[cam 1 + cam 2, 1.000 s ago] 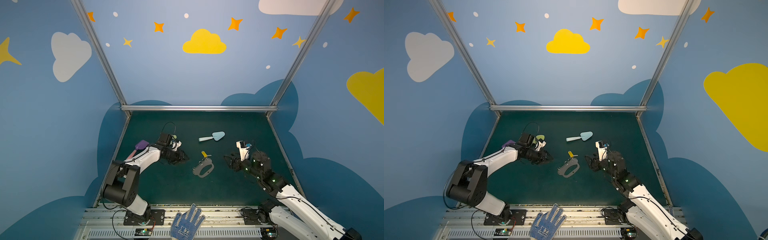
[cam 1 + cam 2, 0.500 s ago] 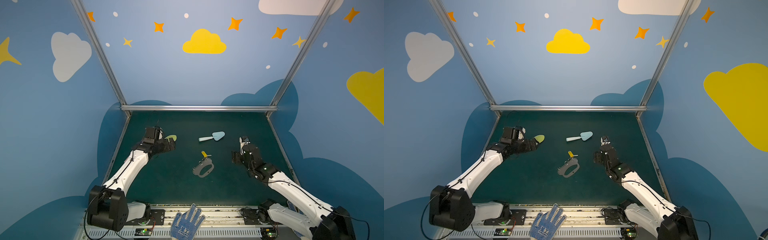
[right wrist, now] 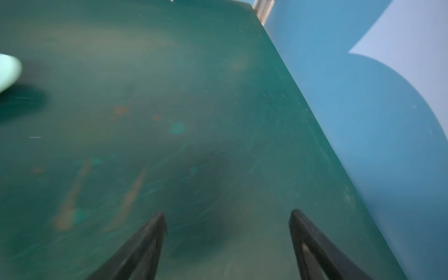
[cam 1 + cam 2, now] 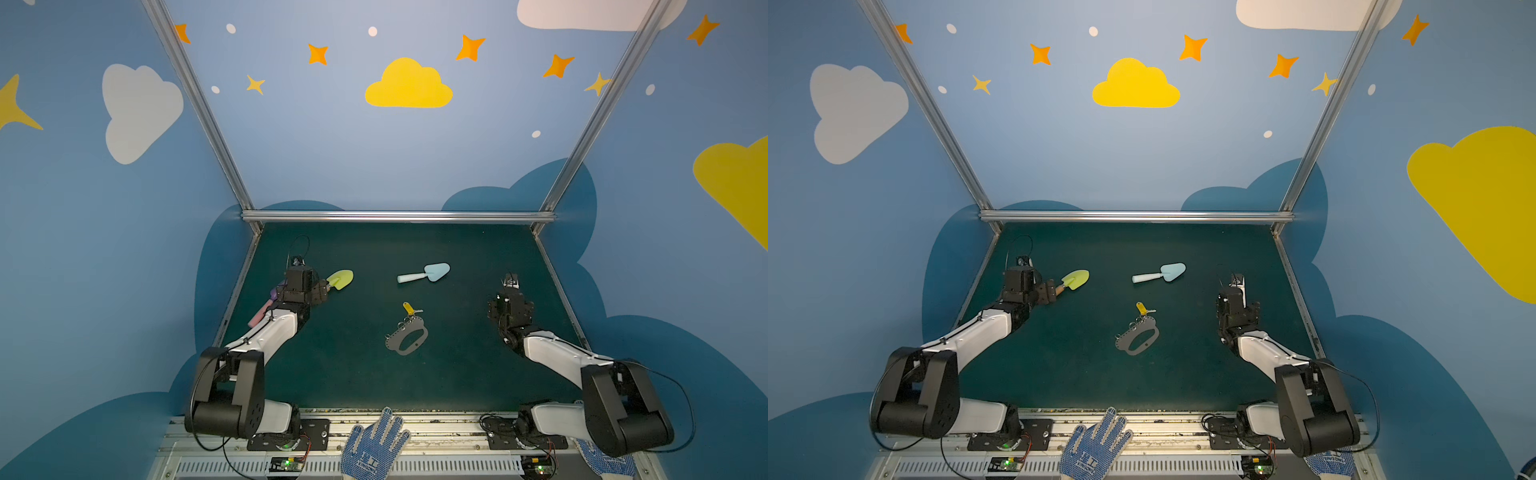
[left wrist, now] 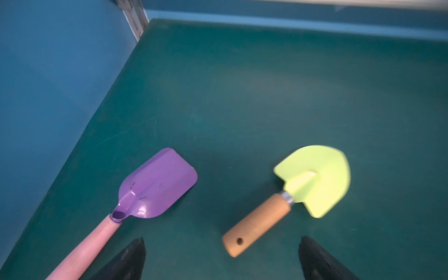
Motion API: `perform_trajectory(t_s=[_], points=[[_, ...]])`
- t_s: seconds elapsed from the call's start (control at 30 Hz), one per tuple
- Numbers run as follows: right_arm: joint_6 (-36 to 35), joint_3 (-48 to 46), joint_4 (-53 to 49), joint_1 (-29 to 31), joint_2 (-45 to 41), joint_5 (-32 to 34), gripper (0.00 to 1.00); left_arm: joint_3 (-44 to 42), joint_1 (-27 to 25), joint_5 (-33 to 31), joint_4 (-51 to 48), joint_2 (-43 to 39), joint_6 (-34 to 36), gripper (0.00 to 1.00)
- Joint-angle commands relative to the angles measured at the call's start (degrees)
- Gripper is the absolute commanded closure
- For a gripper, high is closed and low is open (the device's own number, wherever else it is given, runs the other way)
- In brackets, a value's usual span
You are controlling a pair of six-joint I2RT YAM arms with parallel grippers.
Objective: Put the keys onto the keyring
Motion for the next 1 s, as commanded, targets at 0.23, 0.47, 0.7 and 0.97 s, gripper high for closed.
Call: perform_trajectory(t_s=[0.23,0.47,0.7,0.97], points=[[-4.4,-6.9,36.5,-8.7,11.0,-27.0,0.16,-7.6,2.6,11.7,18.7,1.4,4.2,0.0],[-4.2,-4.7,33.4,-10.5,11.5,-31.3,0.09,-16.7,5.9,13.7,39.8,6.6,0.7,0.0],[-4.4,-3.3,28.4,-10.4,10.3,-31.5,0.09,-15.3,5.0,11.6,33.8,4.5,1.9,0.0],[-4.0,-2.9,27.9,-10.9,10.3,-32.1,0.08,-15.3,4.9,11.5,33.8,4.5,1.9,0.0]])
